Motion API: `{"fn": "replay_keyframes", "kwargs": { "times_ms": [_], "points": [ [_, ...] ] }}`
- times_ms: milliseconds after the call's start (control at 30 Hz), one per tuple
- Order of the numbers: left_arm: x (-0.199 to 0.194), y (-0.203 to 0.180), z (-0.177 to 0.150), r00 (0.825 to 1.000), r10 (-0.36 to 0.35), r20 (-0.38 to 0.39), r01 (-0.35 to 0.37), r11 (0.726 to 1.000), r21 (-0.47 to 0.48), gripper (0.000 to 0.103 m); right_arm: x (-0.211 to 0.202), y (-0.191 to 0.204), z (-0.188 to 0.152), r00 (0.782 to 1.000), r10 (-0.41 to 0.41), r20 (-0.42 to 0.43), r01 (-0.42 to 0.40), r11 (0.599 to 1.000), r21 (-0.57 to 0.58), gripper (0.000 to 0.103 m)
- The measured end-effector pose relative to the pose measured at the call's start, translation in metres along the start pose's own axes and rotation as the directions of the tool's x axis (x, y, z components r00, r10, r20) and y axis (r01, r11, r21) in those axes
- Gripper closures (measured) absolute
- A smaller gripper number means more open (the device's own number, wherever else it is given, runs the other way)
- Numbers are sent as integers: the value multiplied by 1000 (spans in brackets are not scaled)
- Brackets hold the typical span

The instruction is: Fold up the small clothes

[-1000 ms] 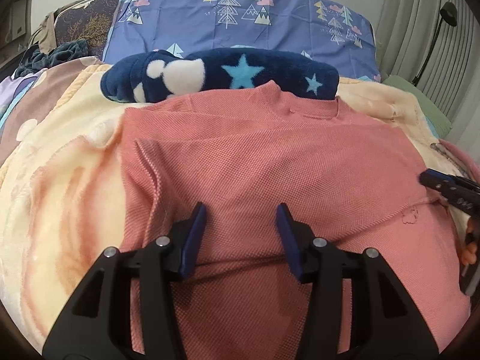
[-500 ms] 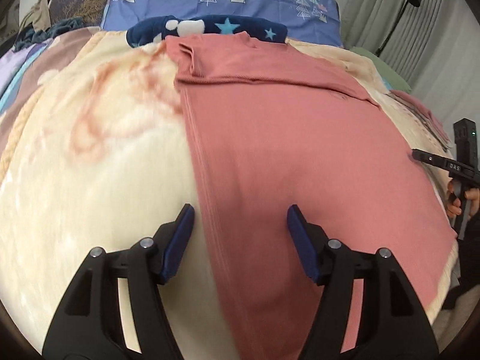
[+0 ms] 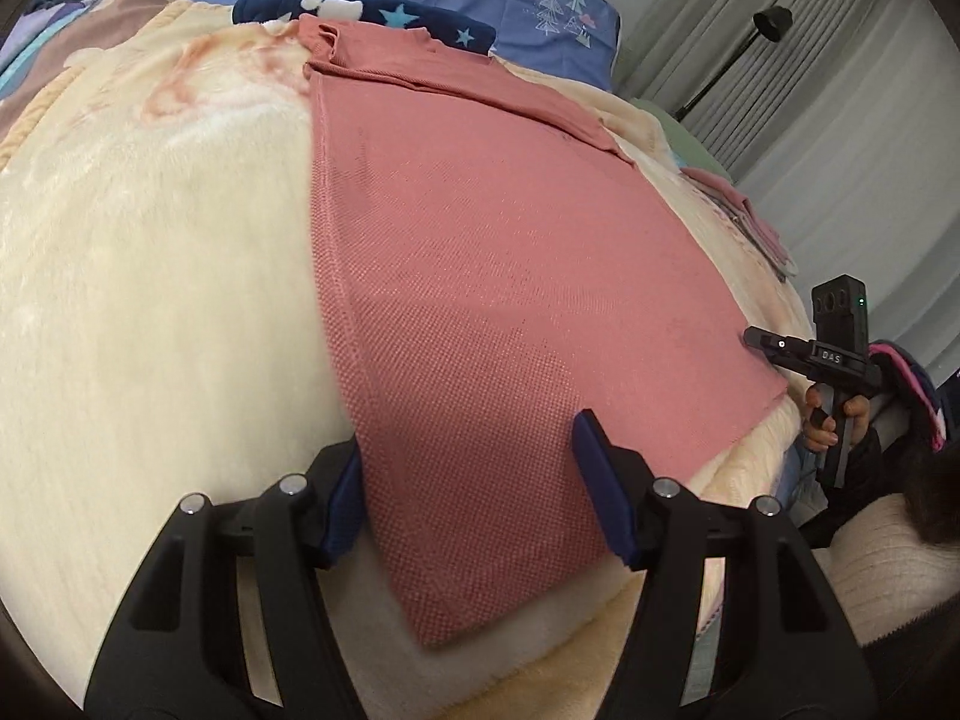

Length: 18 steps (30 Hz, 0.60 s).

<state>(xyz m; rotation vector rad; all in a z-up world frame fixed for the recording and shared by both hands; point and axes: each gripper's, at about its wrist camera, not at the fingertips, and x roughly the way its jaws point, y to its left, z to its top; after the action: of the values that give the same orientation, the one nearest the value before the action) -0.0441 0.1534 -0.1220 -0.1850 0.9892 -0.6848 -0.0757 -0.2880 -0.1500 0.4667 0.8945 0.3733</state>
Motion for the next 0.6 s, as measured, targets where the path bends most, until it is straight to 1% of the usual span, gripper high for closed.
{"fn": "replay_keyframes", "kwargs": {
  "times_ms": [67, 100, 133, 200, 233, 267, 300, 367, 400, 433, 467, 533, 600],
  "points": [
    [8, 2, 10, 1000, -12, -7, 12, 1000, -21, 40, 6, -1, 8, 1000, 16, -3, -16, 999, 30, 67],
    [13, 3, 16, 1000, -15, -10, 15, 1000, -27, 40, 11, -1, 15, 999, 44, 1, -44, 998, 48, 66],
    [17, 2, 21, 1000, -11, -12, 11, 1000, -24, 41, 13, 1, 15, 999, 54, 1, -54, 997, 50, 66],
    [19, -2, 24, 1000, 27, -14, -27, 999, -26, 56, 14, 5, 15, 999, 46, -5, -46, 998, 42, 66],
    [16, -1, 21, 999, 38, -9, -38, 999, -30, 60, 11, 8, 11, 999, 50, -7, -50, 998, 28, 66],
    [11, 0, 18, 999, 36, 3, -36, 999, -38, 70, 6, 11, 5, 998, 60, -10, -60, 998, 10, 67],
    [4, 3, 12, 1000, 17, 16, -16, 998, -57, 81, 3, 12, -1, 998, 65, -13, -65, 998, -3, 67],
    [-3, 11, 4, 999, -19, 31, 22, 995, -97, 91, 1, 11, -6, 997, 74, -15, -75, 997, -20, 67],
    [-3, 14, 2, 999, -28, 40, 32, 993, -112, 93, 2, 12, -6, 997, 73, -16, -73, 997, -26, 70],
    [-1, 16, 2, 998, -34, 49, 40, 991, -129, 95, 5, 12, -2, 998, 65, -17, -65, 998, -15, 79],
    [0, 16, 4, 998, -30, 50, 37, 990, -139, 98, 7, 12, 4, 997, 73, -12, -73, 997, 2, 98],
    [-4, 7, 10, 998, -4, 70, 13, 992, -126, 99, 0, 15, 13, 994, 100, 38, -101, 995, 14, 99],
    [-19, -9, 20, 992, -3, 125, 14, 996, -83, 99, -23, 24, 24, 985, 125, 123, -124, 992, -12, 100]
  ]
}}
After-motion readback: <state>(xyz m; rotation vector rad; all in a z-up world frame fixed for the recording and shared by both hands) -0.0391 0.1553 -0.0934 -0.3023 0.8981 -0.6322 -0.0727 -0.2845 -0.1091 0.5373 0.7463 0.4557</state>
